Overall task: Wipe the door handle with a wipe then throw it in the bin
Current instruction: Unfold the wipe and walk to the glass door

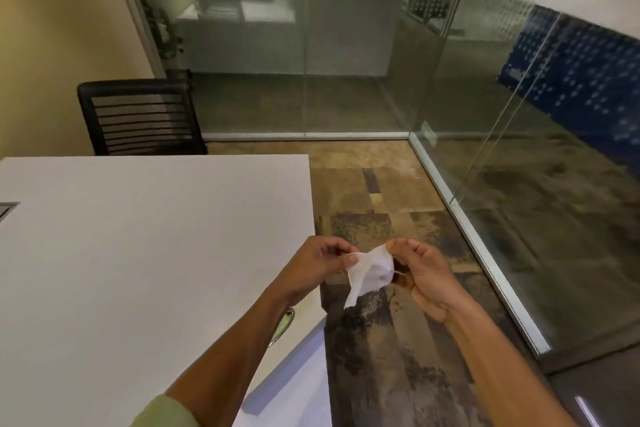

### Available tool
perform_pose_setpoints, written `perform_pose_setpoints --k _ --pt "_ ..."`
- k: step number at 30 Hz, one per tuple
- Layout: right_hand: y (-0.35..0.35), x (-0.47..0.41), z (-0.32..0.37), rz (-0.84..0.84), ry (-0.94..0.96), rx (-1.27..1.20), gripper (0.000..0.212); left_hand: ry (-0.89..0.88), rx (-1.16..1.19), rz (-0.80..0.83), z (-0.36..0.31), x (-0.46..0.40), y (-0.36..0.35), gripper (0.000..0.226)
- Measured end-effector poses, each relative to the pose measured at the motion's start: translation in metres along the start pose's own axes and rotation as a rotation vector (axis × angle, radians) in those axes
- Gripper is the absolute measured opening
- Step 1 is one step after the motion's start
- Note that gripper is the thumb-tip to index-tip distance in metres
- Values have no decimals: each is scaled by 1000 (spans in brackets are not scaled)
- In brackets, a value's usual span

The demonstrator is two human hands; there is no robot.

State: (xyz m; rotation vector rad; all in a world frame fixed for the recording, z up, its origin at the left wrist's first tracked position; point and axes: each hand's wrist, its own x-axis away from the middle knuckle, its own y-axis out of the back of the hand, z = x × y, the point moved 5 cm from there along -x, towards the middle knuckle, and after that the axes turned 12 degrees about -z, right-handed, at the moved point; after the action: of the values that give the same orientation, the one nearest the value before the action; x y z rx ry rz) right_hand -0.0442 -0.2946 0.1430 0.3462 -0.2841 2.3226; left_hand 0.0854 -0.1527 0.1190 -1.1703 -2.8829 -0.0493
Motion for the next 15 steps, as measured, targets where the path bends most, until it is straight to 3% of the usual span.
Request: perform_pose_setpoints --k 7,15 --pt "67 -7 13 -29 -14 -146 12 78 23 62 -25 -35 -69 13" --pt "156 -21 37 -284 -3 -502 21 365 558 -18 -31 -59 -179 22"
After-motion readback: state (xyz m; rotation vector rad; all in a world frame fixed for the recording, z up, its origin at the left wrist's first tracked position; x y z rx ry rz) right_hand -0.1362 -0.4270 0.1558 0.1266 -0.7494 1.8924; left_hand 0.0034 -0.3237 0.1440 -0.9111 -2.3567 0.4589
